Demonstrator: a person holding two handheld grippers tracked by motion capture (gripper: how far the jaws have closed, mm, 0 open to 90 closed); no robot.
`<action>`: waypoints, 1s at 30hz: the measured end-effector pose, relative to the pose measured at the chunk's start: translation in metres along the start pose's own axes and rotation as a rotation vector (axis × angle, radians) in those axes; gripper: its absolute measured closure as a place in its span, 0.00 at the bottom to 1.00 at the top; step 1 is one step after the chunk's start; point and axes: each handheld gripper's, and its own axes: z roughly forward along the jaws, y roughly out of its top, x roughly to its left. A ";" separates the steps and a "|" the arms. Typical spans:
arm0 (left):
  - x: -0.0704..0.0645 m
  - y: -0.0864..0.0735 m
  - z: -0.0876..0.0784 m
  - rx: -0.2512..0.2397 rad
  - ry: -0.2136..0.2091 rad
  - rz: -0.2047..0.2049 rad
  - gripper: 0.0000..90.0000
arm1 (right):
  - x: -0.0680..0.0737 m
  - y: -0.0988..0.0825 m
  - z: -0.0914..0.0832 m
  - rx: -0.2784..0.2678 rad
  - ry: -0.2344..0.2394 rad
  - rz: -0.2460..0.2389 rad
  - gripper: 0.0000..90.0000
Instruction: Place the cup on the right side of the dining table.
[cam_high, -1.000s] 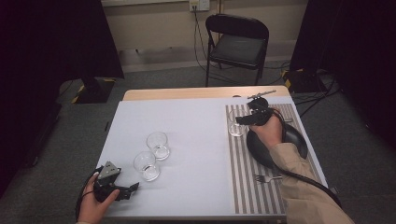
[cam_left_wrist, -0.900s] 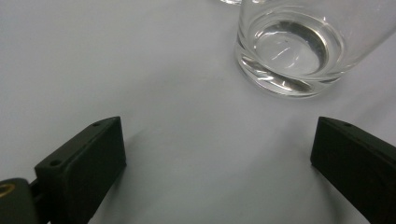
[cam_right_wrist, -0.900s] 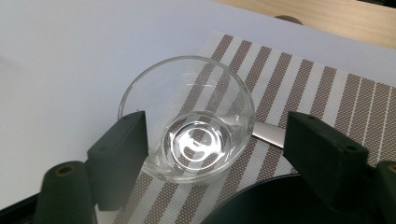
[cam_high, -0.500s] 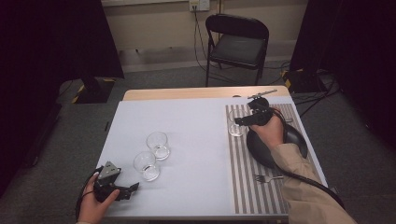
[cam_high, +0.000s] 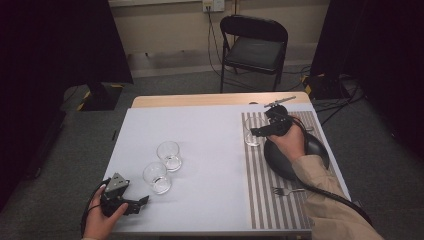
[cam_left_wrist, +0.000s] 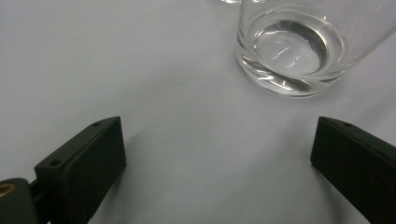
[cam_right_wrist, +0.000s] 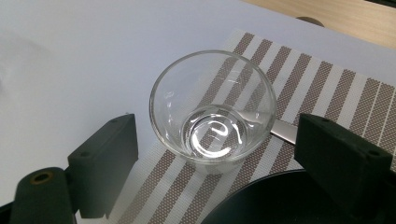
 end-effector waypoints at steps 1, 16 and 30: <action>0.000 0.000 0.000 0.000 0.001 0.000 0.03 | 0.000 0.000 0.000 0.002 0.001 -0.002 0.14; 0.000 0.000 0.000 0.001 -0.005 -0.005 0.03 | 0.001 -0.004 -0.004 -0.001 0.017 -0.019 0.14; 0.000 0.000 0.000 0.000 0.000 -0.001 0.03 | 0.005 -0.008 -0.008 0.003 0.037 -0.038 0.14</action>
